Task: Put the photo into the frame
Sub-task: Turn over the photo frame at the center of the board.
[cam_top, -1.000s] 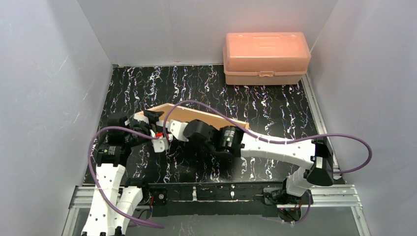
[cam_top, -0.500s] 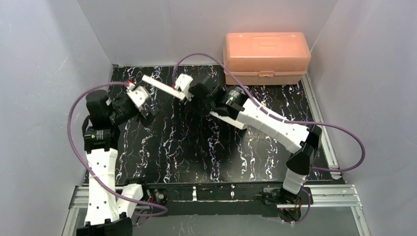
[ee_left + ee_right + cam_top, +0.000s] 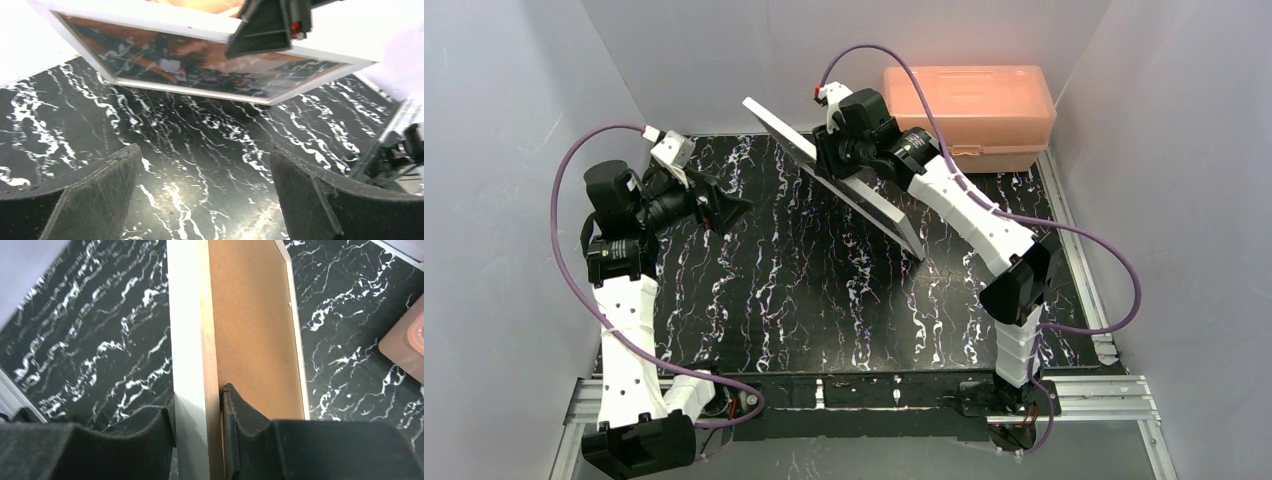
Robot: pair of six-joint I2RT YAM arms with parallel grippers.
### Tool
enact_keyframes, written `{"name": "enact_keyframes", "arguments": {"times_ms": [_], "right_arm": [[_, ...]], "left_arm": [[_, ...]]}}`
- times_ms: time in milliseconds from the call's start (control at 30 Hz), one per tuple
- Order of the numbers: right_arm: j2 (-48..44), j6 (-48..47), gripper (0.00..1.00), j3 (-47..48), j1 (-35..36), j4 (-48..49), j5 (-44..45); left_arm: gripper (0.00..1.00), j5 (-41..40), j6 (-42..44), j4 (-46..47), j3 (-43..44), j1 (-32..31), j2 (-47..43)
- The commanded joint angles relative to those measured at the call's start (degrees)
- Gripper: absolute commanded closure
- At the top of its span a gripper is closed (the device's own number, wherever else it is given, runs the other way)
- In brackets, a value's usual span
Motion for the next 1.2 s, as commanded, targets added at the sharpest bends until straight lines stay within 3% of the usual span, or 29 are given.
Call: {"name": "enact_keyframes", "arguments": {"times_ms": [0, 233, 433, 733, 1167], "right_arm": [[1.6, 18.3, 0.78, 4.9, -3.3, 7.5, -10.0], [3.0, 21.9, 0.78, 3.5, -13.3, 8.7, -15.5], [-1.9, 24.3, 0.77, -9.3, -16.0, 13.8, -15.2], [-15.2, 30.7, 0.77, -34.5, -15.9, 27.3, -12.2], [-29.8, 33.3, 0.76, -55.4, -16.0, 32.3, -10.4]], "left_arm": [[0.02, 6.0, -10.2, 2.1, -1.7, 0.8, -1.4], [0.02, 8.1, -15.6, 4.9, -2.7, 1.6, -0.8], [0.02, 8.0, -15.5, 4.1, -2.3, 2.4, 1.3], [0.02, 3.2, 0.7, -10.6, 0.7, 2.4, 5.6], [0.02, -0.8, 11.7, -19.0, 0.4, 2.4, 9.8]]}}
